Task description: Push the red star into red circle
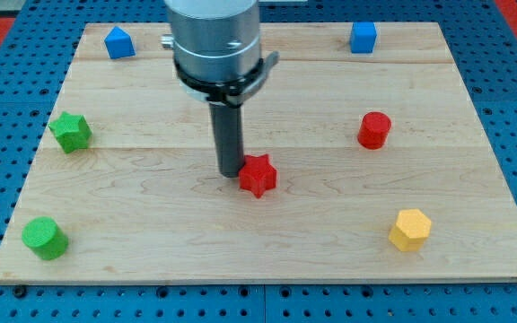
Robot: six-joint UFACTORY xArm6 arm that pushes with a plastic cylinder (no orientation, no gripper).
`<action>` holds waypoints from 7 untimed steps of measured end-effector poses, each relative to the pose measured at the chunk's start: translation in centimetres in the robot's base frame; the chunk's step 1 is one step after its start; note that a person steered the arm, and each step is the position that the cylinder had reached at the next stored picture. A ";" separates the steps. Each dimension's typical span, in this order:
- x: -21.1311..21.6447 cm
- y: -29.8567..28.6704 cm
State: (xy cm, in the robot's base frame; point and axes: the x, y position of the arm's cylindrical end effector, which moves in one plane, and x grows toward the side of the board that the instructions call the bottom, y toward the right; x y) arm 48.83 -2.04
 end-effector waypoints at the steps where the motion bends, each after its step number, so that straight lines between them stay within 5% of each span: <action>1: 2.0 -1.7; 2: 3.8 -2.2; 4: -0.7 5.2; 5: 0.5 -1.1; 6: 3.8 2.4; 7: 1.9 7.8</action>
State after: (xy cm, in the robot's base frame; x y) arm 50.75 5.75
